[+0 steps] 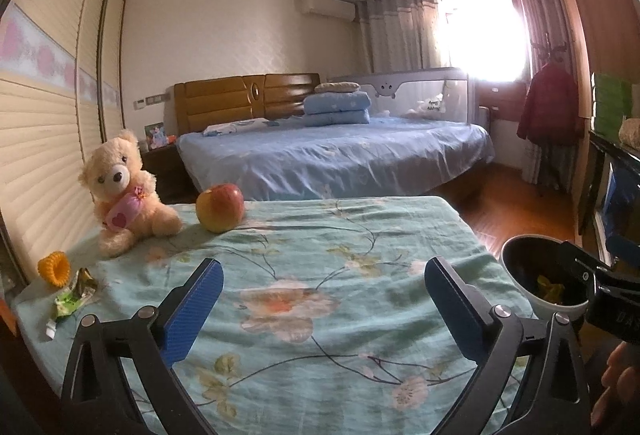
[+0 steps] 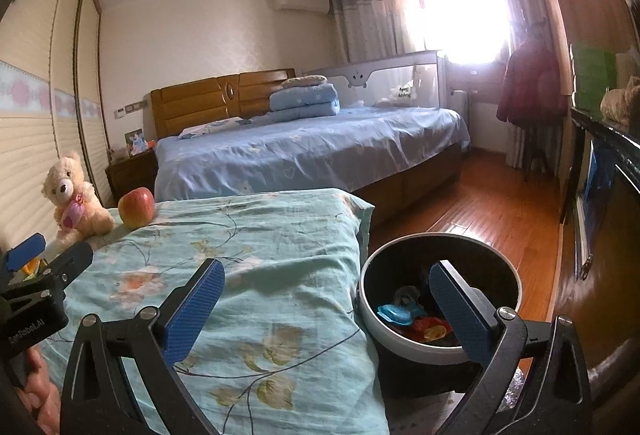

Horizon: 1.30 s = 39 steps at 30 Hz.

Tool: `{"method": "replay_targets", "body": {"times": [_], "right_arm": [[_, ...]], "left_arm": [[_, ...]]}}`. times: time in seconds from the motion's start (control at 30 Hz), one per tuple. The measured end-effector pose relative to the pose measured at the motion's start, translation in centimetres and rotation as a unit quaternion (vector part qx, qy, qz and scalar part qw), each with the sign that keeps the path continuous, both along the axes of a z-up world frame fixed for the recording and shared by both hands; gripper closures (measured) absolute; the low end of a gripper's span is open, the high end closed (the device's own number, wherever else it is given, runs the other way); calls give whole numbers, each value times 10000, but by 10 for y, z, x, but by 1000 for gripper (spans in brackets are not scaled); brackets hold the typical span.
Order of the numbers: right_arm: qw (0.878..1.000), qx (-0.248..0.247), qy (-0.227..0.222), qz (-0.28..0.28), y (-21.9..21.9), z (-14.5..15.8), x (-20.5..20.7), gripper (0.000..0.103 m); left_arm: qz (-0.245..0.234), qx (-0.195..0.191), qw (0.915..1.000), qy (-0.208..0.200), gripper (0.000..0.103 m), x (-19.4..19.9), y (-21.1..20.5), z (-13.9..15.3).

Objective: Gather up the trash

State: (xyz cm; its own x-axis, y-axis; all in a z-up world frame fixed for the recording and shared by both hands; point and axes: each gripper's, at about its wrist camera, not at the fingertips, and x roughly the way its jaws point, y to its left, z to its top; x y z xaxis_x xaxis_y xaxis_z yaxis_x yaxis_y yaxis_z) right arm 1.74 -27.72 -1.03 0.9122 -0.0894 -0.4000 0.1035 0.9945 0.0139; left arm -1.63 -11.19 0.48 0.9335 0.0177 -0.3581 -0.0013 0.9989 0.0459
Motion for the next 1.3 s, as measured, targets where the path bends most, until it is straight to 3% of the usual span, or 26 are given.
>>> {"method": "replay_targets", "body": {"times": [1.3], "right_arm": [[10000,3,47,18,3,2,3,0]], "left_arm": [[-84,29,9999,-79,1,-2,2,-3]]}}
